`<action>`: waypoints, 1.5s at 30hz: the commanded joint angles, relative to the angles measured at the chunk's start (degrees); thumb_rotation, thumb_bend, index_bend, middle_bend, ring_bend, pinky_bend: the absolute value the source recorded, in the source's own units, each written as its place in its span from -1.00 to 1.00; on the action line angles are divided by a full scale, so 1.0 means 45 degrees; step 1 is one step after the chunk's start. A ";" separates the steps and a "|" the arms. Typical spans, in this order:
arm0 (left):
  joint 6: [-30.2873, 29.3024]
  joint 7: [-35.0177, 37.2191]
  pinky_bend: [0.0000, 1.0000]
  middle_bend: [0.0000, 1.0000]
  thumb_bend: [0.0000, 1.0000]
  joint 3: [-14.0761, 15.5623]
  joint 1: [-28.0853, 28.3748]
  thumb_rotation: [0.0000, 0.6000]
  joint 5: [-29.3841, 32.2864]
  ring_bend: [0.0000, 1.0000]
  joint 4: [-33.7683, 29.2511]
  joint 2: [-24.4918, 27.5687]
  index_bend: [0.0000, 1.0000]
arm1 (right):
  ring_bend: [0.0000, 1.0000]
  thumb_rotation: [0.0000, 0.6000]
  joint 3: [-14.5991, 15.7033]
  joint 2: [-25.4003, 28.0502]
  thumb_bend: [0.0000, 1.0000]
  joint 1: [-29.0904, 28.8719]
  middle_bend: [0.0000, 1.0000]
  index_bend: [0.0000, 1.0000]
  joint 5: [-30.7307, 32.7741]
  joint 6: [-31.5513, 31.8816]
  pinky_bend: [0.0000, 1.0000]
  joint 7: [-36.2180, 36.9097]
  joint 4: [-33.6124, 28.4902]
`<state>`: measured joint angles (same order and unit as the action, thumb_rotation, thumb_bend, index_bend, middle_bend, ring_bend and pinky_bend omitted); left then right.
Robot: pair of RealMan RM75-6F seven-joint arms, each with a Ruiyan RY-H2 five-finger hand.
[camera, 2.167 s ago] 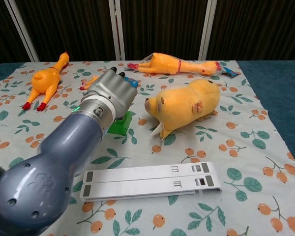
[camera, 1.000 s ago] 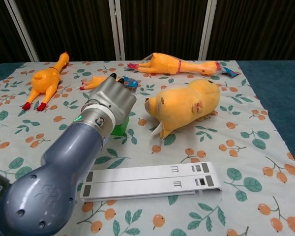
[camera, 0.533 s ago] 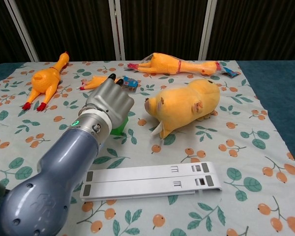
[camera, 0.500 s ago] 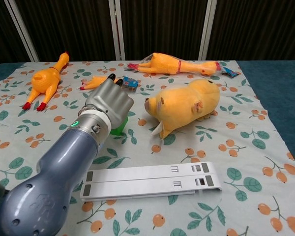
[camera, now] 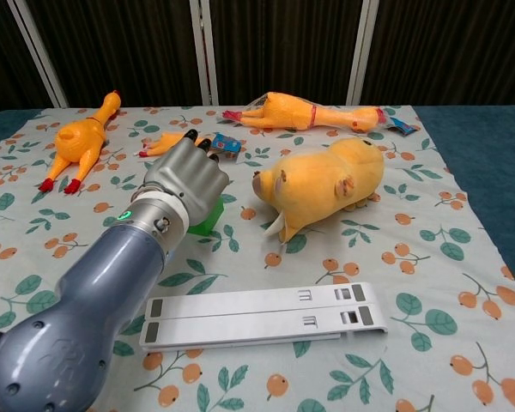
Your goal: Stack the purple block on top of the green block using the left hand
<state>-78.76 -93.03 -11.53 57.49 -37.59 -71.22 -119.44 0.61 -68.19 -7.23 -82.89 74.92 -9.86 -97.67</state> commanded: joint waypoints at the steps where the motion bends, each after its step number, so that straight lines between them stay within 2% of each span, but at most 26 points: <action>1: -0.0114 0.0006 -1.00 -0.88 -0.19 -0.0094 -0.0001 1.00 -0.0159 -1.00 -0.0382 0.0191 -0.44 | -0.83 1.00 0.0004 -0.0011 -0.41 -0.0002 -0.85 -0.63 -0.0017 0.0002 -0.46 0.0001 0.0011; 12: -0.1028 0.0291 -1.00 -1.00 -0.19 -0.0721 -0.0138 1.00 -0.0956 -1.00 -0.3253 0.1908 -0.78 | -0.83 1.00 0.0035 -0.0035 -0.41 -0.0019 -0.85 -0.63 -0.0094 0.0008 -0.46 -0.0060 -0.0026; 16: -0.1174 0.0600 -1.00 -1.00 -0.19 -0.0791 -0.0320 1.00 -0.1102 -1.00 -0.4302 0.2568 -0.83 | -0.83 1.00 0.0045 -0.0030 -0.41 -0.0014 -0.85 -0.63 -0.0137 0.0041 -0.46 -0.0085 -0.0064; 20: -0.0860 0.1847 -1.00 -1.00 -0.19 -0.0454 -0.0927 1.00 -0.1156 -1.00 -0.5585 0.3287 -0.91 | -0.83 1.00 0.0049 -0.0012 -0.41 -0.0014 -0.85 -0.63 -0.0118 0.0025 -0.46 -0.0064 -0.0079; 24: -0.0499 0.3270 -1.00 -1.00 -0.19 0.0281 -0.1743 1.00 -0.1176 -1.00 -0.6523 0.4056 -1.00 | -0.83 1.00 0.0080 0.0002 -0.41 -0.0016 -0.85 -0.63 -0.0141 0.0005 -0.46 -0.0083 -0.0101; 28: 0.0070 0.4299 -1.00 -1.00 -0.19 0.0970 -0.2223 1.00 -0.1220 -1.00 -0.6412 0.4498 -1.00 | -0.83 1.00 0.0099 0.0008 -0.41 -0.0009 -0.85 -0.63 -0.0183 0.0028 -0.46 -0.0109 -0.0170; 35: 0.0879 0.5694 -1.00 -1.00 -0.19 0.1469 -0.2654 1.00 -0.1227 -1.00 -0.5693 0.4576 -1.00 | -0.83 1.00 0.0074 0.0012 -0.41 -0.0002 -0.85 -0.63 -0.0109 0.0029 -0.46 -0.0132 -0.0165; 45: 0.1065 0.5767 -1.00 -1.00 -0.19 0.1909 -0.2714 1.00 -0.1486 -1.00 -0.4689 0.4129 -1.00 | -0.83 1.00 0.0045 0.0028 -0.41 0.0001 -0.85 -0.63 -0.0103 0.0067 -0.46 -0.0048 -0.0147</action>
<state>-74.07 -66.81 -3.21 45.28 -44.23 -92.87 -100.41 0.83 -68.09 -7.23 -83.35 75.20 -10.10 -98.30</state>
